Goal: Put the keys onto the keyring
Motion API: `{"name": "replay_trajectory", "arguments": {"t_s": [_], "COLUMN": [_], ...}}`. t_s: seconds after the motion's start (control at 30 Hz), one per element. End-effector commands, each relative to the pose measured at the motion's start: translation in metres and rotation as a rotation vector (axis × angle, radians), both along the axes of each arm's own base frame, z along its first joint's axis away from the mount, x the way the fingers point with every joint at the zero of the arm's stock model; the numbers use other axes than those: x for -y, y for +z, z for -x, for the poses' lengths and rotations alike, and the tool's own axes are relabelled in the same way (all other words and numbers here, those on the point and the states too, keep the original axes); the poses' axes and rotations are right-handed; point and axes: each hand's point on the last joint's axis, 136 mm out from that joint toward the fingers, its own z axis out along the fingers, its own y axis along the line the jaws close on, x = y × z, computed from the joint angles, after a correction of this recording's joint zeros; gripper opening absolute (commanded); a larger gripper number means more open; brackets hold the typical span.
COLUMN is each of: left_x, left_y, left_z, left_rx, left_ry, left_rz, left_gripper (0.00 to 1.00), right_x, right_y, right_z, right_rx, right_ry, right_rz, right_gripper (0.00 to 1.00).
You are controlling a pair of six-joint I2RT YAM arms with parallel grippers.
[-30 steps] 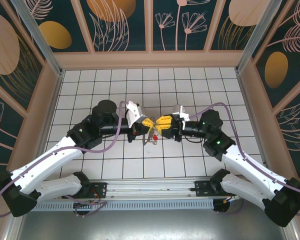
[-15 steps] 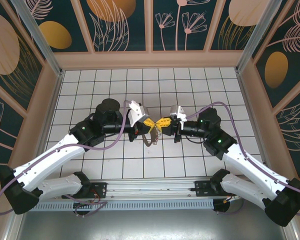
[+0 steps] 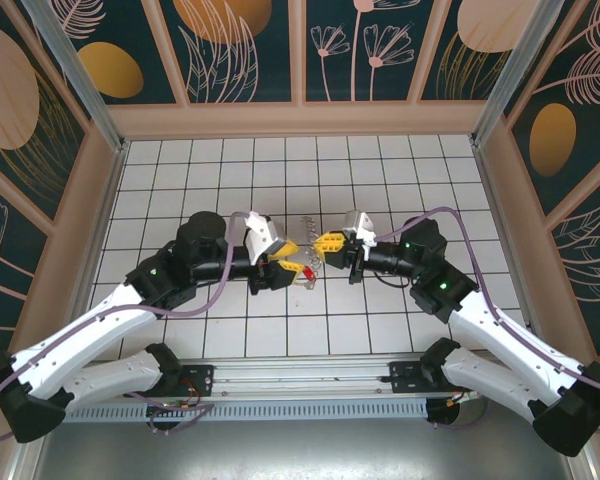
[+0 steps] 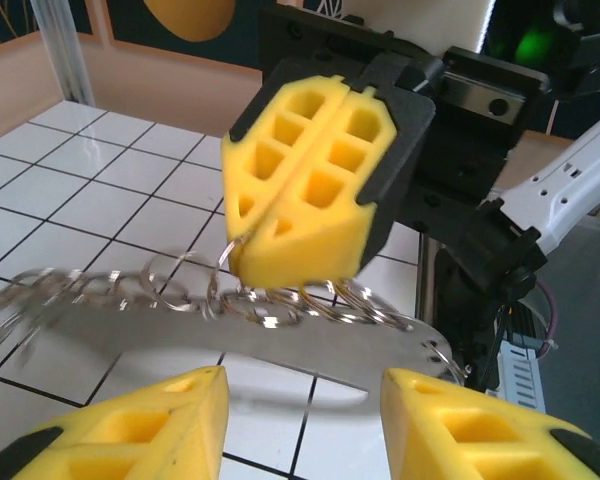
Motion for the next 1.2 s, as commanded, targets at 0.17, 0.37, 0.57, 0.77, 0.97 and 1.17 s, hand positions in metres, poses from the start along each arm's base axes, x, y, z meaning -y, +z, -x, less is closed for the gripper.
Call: {"name": "replay_trajectory", "arguments": {"t_s": [0.17, 0.37, 0.57, 0.77, 0.97, 1.17], "left_x": [0.004, 0.007, -0.001, 0.007, 0.016, 0.016], "left_y": [0.026, 0.039, 0.055, 0.045, 0.044, 0.036], "left_z": [-0.008, -0.004, -0.005, -0.011, -0.013, -0.015], "left_rx": [0.052, 0.082, 0.123, 0.114, 0.117, 0.116], "left_ry": [0.026, -0.003, 0.031, 0.018, -0.010, -0.004], "left_rz": [0.064, 0.112, 0.117, 0.073, 0.067, 0.044], "left_gripper": [0.39, 0.35, 0.38, 0.31, 0.28, 0.31], "right_x": [-0.001, -0.004, -0.005, -0.008, -0.008, -0.008], "right_y": [0.017, 0.017, 0.017, 0.018, 0.019, 0.022], "right_z": [0.007, 0.015, 0.017, 0.020, 0.024, 0.026], "right_rx": [0.090, 0.083, 0.087, 0.087, 0.087, 0.090], "right_ry": [0.008, 0.031, 0.039, 0.059, 0.068, 0.075], "right_rz": [-0.042, -0.040, -0.039, -0.043, -0.042, -0.059], "right_gripper": [0.00, 0.00, 0.00, 0.00, 0.00, 0.00]}}
